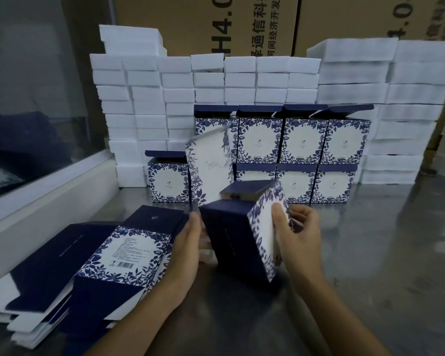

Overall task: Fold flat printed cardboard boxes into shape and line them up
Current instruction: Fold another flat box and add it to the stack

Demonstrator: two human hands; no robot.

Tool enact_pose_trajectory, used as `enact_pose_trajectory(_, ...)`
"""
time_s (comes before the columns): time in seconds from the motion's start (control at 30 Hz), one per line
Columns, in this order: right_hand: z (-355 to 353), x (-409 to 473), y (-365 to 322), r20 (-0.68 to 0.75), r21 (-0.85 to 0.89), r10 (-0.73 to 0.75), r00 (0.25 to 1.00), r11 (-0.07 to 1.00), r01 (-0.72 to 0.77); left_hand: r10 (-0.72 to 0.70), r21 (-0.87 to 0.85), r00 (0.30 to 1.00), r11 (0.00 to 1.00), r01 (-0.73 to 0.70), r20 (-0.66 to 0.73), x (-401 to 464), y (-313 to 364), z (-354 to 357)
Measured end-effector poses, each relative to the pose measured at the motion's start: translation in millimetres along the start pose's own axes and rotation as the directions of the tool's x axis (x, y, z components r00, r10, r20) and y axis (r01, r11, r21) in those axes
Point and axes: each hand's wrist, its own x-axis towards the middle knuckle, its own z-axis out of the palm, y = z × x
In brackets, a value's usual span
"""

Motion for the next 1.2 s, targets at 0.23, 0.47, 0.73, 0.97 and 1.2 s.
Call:
enact_pose_trajectory(0.23,-2.8,-0.8,-1.5,0.082,0.090,0.059,0.995,0.994,-0.067,-0.113,-0.164,0.992,0.979,0.119,0.047,7.1,1.9,-10.8)
enact_pose_trajectory(0.47,2.3,-6.3,-10.6,0.302,0.184,0.134,0.944,0.963,-0.195,-0.129,-0.174,0.990,0.978,0.116,-0.062,9.6,3.1,-13.3)
enact_pose_trajectory(0.73,-3.1,-0.7,-5.8,0.132,-0.013,0.008,0.991,1.000,-0.007,-0.012,-0.076,1.000,0.997,0.012,-0.002,7.1,1.1,-10.3)
enact_pose_trajectory(0.97,3.6,-6.3,-9.8,0.178,0.003,0.168,0.970,0.985,-0.172,0.262,0.207,0.965,0.945,-0.251,-0.025,-4.1,3.5,-2.3)
enact_pose_trajectory(1.2,1.1,-6.3,-11.7,0.348,-0.068,0.111,0.931,0.993,-0.093,0.386,0.208,0.917,0.910,-0.360,-0.102,-11.0,16.0,8.9)
